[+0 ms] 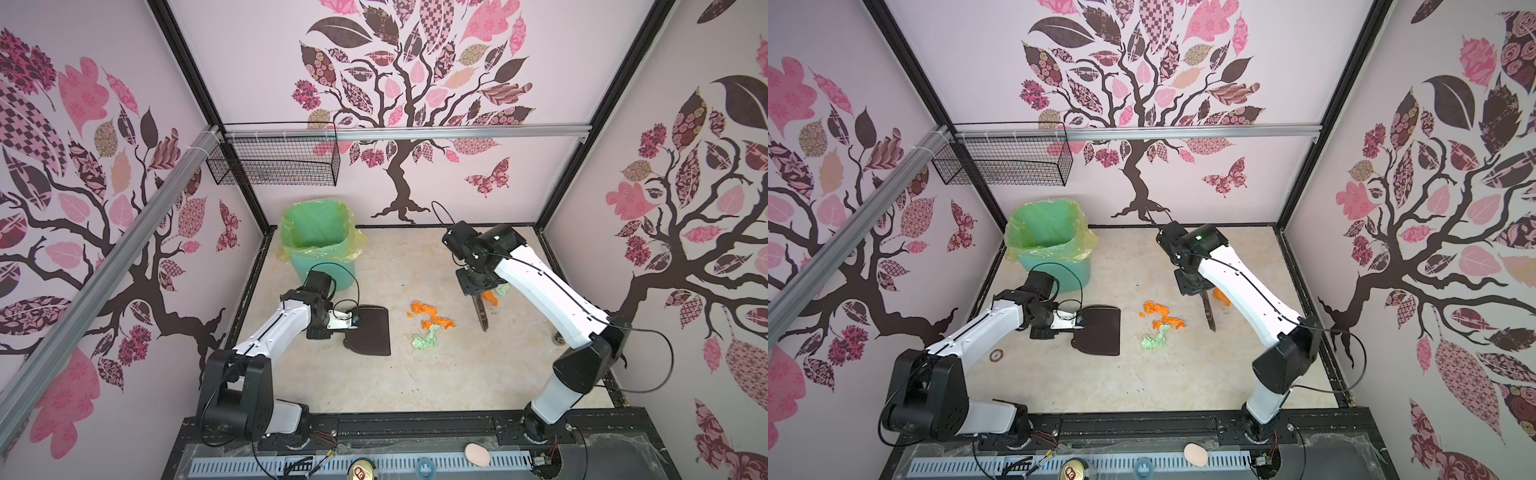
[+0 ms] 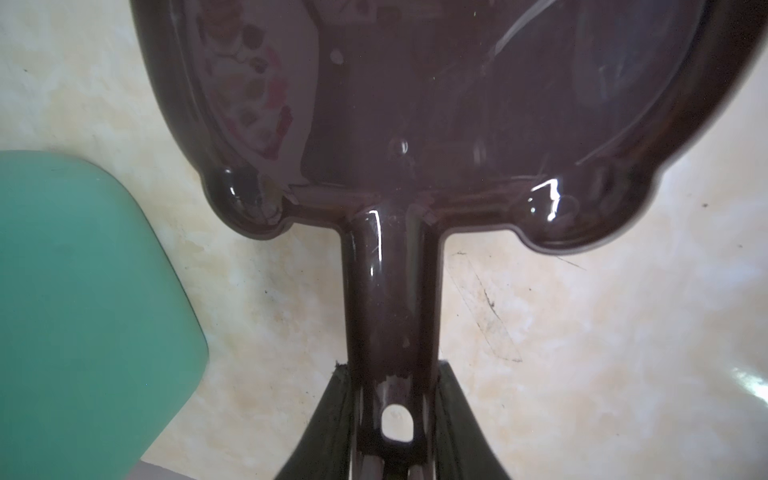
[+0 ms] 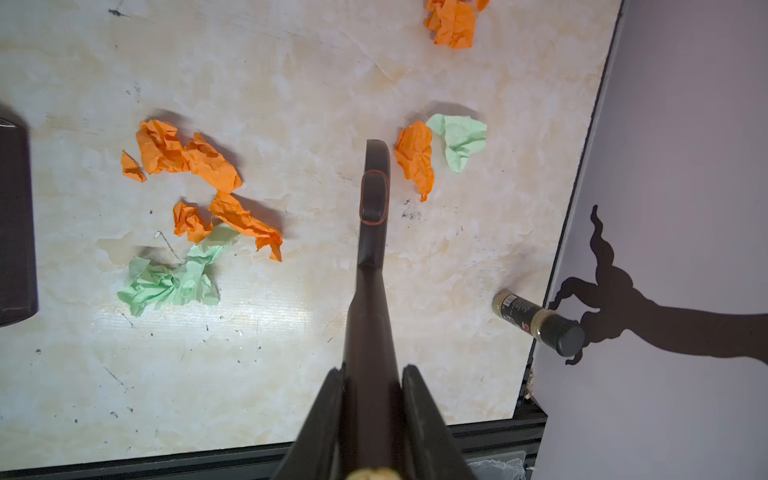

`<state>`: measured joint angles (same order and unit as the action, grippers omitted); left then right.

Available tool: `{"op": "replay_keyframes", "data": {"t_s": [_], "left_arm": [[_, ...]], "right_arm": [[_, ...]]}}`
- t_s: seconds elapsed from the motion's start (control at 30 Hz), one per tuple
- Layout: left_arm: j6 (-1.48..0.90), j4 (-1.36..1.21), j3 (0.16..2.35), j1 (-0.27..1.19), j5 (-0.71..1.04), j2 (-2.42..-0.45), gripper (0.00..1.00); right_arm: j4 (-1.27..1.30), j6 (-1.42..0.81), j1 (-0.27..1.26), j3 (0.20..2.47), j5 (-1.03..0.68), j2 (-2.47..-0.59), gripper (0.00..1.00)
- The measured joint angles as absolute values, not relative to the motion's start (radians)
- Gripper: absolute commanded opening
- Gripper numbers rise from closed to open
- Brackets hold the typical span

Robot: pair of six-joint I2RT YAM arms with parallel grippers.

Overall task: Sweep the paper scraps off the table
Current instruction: 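Sweep the scrap pile with the brush into the dustpan held by the left gripper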

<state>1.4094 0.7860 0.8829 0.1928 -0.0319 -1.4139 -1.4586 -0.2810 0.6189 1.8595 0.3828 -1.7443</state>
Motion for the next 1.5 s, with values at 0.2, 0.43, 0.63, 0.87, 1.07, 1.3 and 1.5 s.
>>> {"op": "replay_keyframes", "data": {"t_s": [0.2,0.43,0.63,0.87,1.07,1.3,1.5], "left_arm": [[1.379,0.768,0.883,0.229,-0.070,-1.420,0.00],[1.337,0.771,0.892,0.278,-0.077,-1.420,0.00],[1.307,0.772,0.899,0.300,-0.074,-1.420,0.00],[1.282,0.771,0.898,0.313,-0.067,-1.420,0.00],[1.270,0.772,0.898,0.315,-0.059,-1.420,0.00],[1.256,0.772,0.898,0.315,-0.047,-1.420,0.00],[1.253,0.770,0.895,0.317,-0.041,-1.420,0.00]], "right_arm": [[-1.459,-0.256,0.663,1.879,0.398,-1.880,0.00],[-1.469,-0.273,0.750,2.000,0.335,-1.922,0.00],[-1.461,-0.310,0.843,2.093,0.264,-1.975,0.00],[-1.468,-0.348,0.908,2.175,0.222,-2.020,0.00],[-1.470,-0.374,0.926,2.278,0.178,-2.058,0.00],[-1.470,-0.396,0.935,2.371,0.152,-2.061,0.00],[-1.452,-0.424,0.935,2.335,0.170,-2.020,0.00]]}}
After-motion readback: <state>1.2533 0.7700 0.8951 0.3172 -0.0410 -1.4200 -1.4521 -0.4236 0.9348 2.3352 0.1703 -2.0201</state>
